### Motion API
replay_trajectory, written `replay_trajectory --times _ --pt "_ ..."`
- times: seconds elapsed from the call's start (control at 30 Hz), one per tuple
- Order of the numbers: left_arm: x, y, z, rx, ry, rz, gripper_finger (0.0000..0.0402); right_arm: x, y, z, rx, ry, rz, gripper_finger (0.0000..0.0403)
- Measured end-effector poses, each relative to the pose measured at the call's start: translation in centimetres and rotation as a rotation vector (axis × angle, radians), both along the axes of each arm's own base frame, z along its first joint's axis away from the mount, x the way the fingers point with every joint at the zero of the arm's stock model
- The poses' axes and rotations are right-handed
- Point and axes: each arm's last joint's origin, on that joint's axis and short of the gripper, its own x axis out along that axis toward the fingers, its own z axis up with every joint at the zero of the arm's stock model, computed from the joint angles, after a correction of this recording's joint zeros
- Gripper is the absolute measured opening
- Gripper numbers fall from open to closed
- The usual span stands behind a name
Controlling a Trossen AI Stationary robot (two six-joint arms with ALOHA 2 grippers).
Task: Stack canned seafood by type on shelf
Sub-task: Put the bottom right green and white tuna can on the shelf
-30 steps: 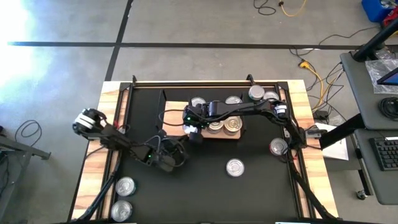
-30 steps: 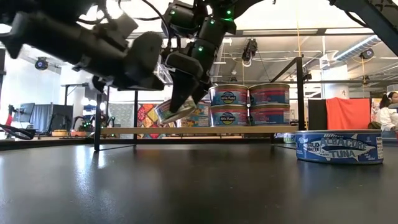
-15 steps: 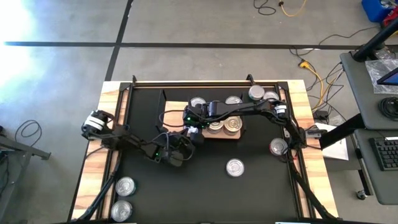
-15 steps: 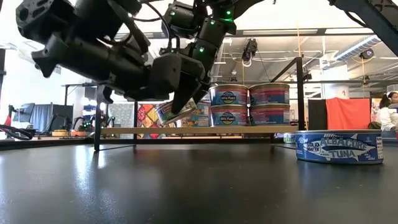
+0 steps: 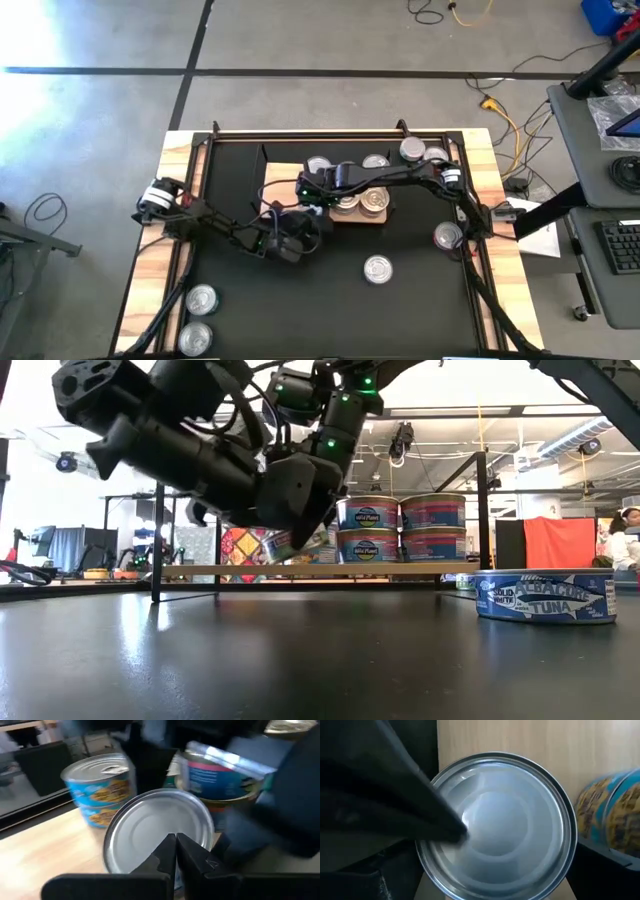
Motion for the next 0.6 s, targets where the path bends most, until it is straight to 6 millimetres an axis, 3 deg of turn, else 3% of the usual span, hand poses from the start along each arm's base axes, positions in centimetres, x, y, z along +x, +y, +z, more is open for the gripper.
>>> replay_trajectory --times 0.17,0.6 --pt "0.71 0.12 0.55 -0.005 0.018 -0.042 0.0000 -0.18 0.06 -0.14 0.014 0.017 -0.010 0.0393" --pt "0.25 0.71 0.00 -0.011 0.025 -0.031 0.0000 -0.01 0.09 -0.08 -0.007 0.002 0.010 0.0399"
